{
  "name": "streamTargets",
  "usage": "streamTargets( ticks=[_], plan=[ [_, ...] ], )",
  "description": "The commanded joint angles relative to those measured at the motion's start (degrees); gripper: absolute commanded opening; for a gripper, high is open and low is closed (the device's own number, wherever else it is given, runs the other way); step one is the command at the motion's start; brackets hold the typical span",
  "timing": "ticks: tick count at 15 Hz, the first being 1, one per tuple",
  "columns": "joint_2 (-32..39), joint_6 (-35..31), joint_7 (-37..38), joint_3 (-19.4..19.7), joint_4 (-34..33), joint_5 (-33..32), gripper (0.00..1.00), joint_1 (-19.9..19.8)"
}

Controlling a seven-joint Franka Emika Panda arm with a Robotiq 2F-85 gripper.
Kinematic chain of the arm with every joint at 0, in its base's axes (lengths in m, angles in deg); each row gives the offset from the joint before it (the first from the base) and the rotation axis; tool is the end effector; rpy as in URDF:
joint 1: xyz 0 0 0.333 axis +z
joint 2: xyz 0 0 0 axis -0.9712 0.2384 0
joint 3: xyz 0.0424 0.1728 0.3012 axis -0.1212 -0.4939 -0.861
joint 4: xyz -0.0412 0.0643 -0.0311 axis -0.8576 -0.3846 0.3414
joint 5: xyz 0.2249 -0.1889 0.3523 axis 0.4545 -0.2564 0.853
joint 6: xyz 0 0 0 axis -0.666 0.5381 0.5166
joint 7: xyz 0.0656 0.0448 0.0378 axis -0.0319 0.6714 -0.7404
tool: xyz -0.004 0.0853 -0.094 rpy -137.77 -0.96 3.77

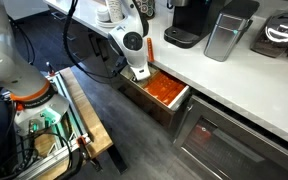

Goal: Remove two white objects from the left side of the drawer and put them on the counter

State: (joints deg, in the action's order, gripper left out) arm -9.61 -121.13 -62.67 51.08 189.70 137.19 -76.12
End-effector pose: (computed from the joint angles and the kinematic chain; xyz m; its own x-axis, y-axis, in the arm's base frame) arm 0.4602 -0.1096 0.0869 0.5230 -0.8413 -0.1366 -0.8104 -0.4412 -0.3855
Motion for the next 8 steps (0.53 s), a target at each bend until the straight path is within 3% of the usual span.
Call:
streamTargets(
  ticks=[1,2,4,8],
  plan=[
    [1.5,-0.2,1.9,0.6,-0.4,-1.6,0.73,0.0],
    [1.7,-0.1,2.0,0.7,-0.5,-1.6,0.42,0.0],
    [2.0,0.0,2.1,0.8,-0.6,-1.7,0.46,0.0],
    [2.6,0.1,2.3,1.1,-0.7,-2.0,0.16,0.1]
  ],
)
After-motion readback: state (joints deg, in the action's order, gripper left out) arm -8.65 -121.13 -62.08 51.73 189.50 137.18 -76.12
